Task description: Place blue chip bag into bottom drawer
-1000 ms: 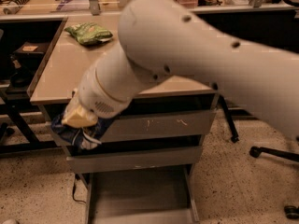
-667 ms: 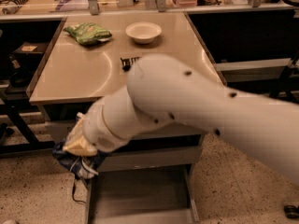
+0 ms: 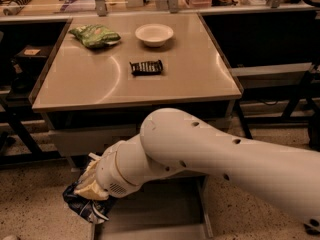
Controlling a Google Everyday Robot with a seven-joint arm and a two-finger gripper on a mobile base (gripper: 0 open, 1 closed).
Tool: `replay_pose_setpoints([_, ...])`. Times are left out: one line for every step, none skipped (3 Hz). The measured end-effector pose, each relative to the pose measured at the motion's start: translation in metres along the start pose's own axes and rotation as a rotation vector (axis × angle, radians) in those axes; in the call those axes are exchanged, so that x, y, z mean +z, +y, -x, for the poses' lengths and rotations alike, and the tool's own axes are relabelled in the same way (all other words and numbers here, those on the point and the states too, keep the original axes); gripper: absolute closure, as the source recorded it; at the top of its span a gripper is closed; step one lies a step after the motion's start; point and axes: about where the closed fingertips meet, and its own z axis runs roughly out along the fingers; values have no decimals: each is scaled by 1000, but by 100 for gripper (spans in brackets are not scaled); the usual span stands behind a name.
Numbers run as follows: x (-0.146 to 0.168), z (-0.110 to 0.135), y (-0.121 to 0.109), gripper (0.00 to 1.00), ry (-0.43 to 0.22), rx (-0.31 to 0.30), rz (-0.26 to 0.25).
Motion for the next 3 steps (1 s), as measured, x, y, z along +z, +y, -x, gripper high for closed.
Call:
replay_pose_setpoints([22, -25, 4, 100, -25, 60, -1])
replay_pose_setpoints([69, -92, 20, 100, -68, 171, 26])
replay_pose_setpoints([114, -154, 8, 100, -130, 263, -13])
